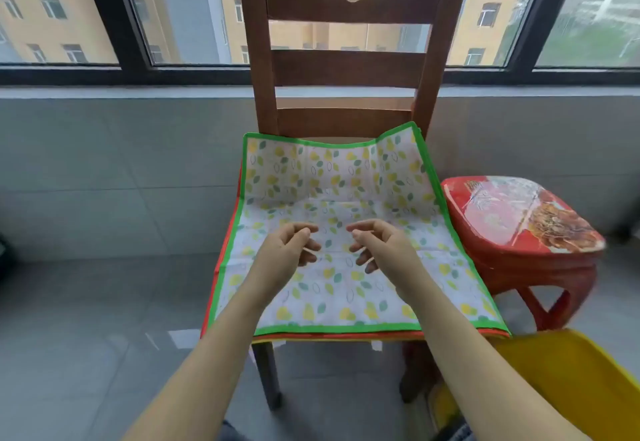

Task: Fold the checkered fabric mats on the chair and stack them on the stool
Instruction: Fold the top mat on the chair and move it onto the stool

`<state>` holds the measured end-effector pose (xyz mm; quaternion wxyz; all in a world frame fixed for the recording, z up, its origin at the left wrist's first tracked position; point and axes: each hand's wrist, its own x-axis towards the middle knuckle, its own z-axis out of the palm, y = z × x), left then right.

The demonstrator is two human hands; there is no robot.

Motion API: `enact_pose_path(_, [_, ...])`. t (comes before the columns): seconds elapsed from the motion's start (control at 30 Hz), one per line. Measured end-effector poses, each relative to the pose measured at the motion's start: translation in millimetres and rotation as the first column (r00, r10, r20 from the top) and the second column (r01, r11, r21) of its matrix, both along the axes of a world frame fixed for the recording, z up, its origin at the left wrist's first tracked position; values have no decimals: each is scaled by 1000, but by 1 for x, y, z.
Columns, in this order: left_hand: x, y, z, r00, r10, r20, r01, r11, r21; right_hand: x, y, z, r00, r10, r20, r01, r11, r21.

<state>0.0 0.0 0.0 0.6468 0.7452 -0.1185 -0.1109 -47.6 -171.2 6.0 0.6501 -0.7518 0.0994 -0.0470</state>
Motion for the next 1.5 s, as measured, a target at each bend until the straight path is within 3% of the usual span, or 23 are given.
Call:
enact_pose_path(0.23, [-17,4,-37,988,-153,-17,150,940,308,-23,-16,-41,984,103,-147,-138,958,-251])
enact_pose_path(0.37, [-15,5,-44,975,-220,-23,214,914,345,-22,-17,-59,959,184,-218,-245,921,-303])
enact_pose_path(0.5, [-16,12,-65,949,-315,-18,292,853,432,-24,-23,-69,950,245,-195,-303,875,-378])
enact_pose_path(0.7, [-16,18,-79,914,-396,90,297,803,517,-26,-26,-78,920,346,-183,-391,786,-479])
enact_pose_path(1.0, [-14,19,-80,850,-498,170,312,737,600,-28,-26,-84,916,369,-156,-386,707,-593])
enact_pose_path(1.27, [-13,18,-74,871,-469,145,309,753,581,-29,-27,-83,946,313,-84,-300,747,-593])
enact_pose_path(1.5, [-8,28,-52,918,-388,85,266,759,595,-27,-25,-68,968,246,-48,-212,701,-681])
